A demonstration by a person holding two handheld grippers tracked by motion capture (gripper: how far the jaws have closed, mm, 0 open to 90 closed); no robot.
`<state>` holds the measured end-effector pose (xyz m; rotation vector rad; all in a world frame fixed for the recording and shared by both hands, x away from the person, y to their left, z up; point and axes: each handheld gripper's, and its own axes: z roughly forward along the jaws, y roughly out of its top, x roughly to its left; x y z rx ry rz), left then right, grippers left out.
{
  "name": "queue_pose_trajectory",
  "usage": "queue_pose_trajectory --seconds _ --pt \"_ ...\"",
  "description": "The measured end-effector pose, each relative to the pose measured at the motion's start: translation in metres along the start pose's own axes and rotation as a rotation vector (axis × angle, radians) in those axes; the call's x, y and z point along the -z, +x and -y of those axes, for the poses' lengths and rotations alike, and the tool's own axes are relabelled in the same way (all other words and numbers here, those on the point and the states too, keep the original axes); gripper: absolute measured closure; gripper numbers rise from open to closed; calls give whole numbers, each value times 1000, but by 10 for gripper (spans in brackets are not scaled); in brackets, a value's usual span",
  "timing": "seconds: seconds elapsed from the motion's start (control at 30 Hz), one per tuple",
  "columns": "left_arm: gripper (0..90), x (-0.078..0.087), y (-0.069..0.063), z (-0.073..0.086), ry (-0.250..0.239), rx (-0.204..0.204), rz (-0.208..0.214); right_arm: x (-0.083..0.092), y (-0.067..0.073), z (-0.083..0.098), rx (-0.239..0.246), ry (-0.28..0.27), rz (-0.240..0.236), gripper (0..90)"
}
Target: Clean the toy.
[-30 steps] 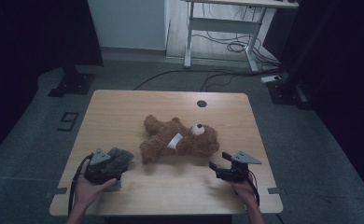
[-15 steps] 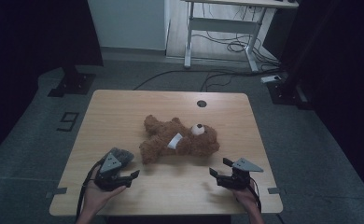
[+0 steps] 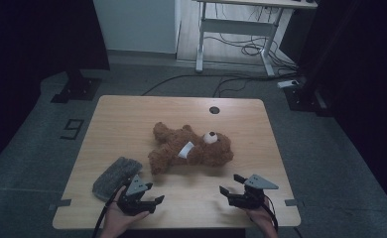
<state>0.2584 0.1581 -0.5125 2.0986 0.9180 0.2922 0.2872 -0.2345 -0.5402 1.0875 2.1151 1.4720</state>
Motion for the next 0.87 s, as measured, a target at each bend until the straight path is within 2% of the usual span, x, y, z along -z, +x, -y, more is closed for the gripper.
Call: queue_pose_trajectory --seconds 0.17,0.3,0.43,0.87 --pt "342 -12 -4 6 36 7 18 -2 9 8 -12 23 -34 206" --pt "343 -19 -5 10 56 10 22 -10 20 9 13 50 -53 208" --pt "341 -21 -4 8 48 18 30 -14 29 9 47 71 -69 208" --pt "341 -19 -2 6 42 31 36 -14 27 8 30 58 -65 206"
